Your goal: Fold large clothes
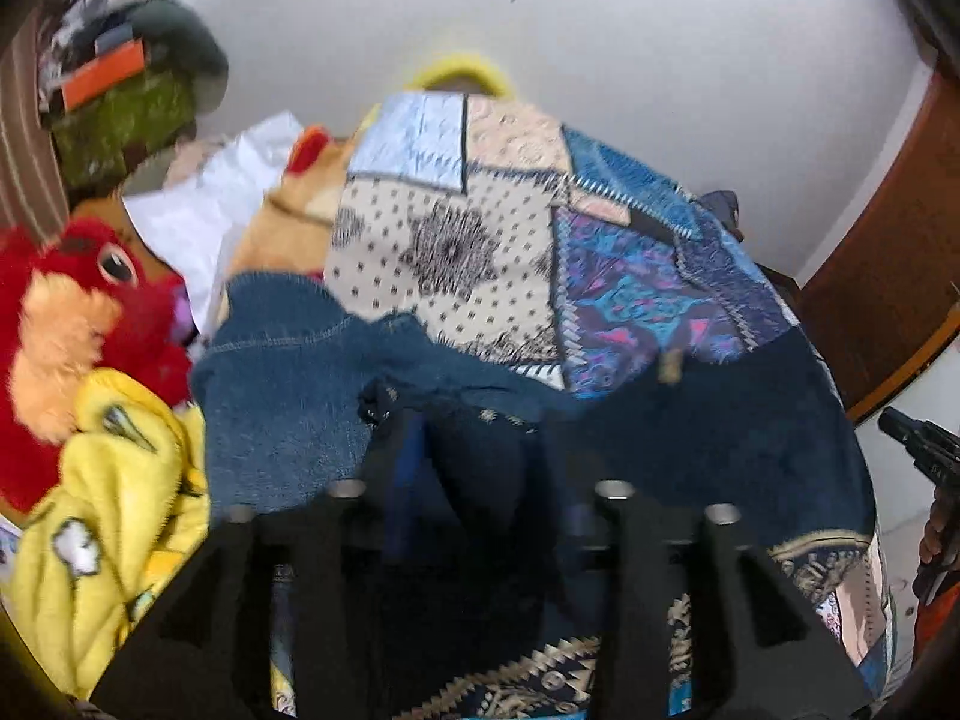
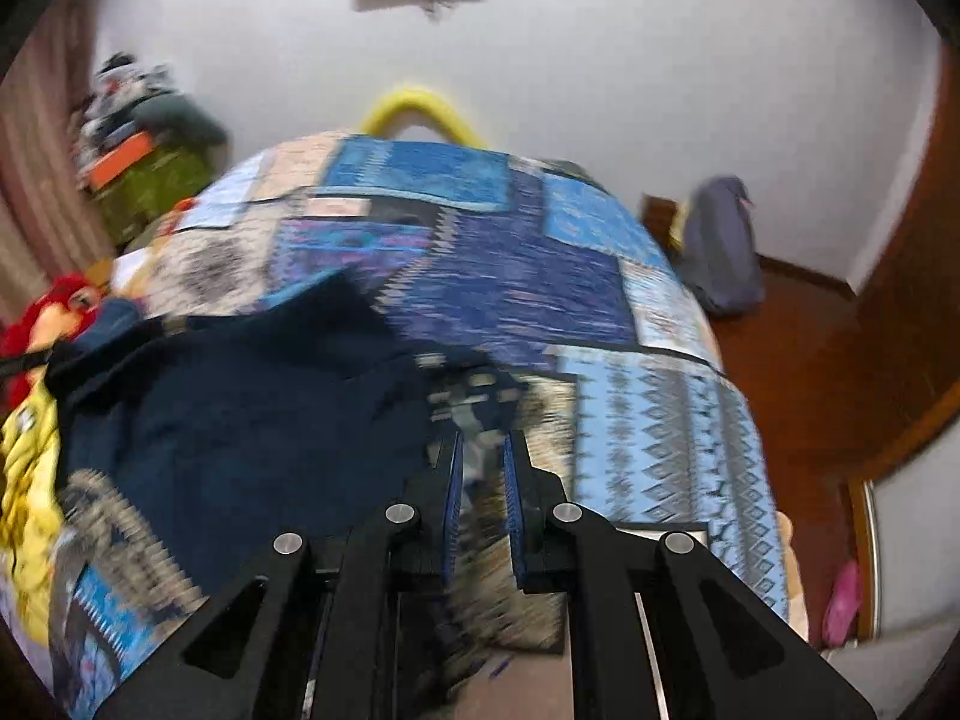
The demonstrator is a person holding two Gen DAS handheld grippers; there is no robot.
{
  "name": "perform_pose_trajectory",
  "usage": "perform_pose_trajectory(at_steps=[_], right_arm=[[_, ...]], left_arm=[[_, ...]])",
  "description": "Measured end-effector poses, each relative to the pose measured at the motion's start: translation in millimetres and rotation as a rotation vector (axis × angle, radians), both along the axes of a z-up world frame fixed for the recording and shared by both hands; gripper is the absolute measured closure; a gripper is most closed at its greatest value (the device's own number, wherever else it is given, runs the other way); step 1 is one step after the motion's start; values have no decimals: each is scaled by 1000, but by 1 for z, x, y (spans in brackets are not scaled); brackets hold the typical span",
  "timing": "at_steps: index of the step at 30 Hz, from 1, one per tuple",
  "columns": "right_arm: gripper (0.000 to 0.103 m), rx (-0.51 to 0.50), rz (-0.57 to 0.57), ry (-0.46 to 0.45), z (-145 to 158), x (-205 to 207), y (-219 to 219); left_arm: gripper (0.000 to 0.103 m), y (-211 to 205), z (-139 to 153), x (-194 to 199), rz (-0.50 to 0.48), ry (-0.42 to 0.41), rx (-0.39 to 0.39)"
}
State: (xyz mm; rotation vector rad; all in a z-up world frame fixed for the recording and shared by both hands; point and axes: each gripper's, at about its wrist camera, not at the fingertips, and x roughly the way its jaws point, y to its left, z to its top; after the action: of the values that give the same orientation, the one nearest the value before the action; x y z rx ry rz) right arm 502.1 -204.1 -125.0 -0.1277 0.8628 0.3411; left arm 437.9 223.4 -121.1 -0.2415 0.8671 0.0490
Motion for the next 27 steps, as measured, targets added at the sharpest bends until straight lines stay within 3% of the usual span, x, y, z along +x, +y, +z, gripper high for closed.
perform_pose_trajectory(at_steps=[4, 7, 11, 15, 19, 24, 27], right_arm=[[94, 37, 97, 11, 7, -19, 36], [94, 72, 169, 34, 8, -30, 68], [94, 99, 250, 66, -1, -41, 112], [94, -14, 279, 135, -42, -40, 145], [94, -151, 282, 107, -74, -41, 145], [94, -237, 230, 32, -74, -47, 122], [94, -232, 206, 34, -71, -47, 102]], left_arm=[[45, -13, 24, -16, -17, -65, 7], [43, -24, 22, -20, -62, -53, -13], [43, -49, -9, -15, -141, 34, -12], [43, -75, -60, -12, -222, 156, 8], [41, -80, -97, -19, -250, 182, 55], [41, -69, -97, -35, -264, 154, 50], [41, -65, -98, -49, -241, 162, 129]])
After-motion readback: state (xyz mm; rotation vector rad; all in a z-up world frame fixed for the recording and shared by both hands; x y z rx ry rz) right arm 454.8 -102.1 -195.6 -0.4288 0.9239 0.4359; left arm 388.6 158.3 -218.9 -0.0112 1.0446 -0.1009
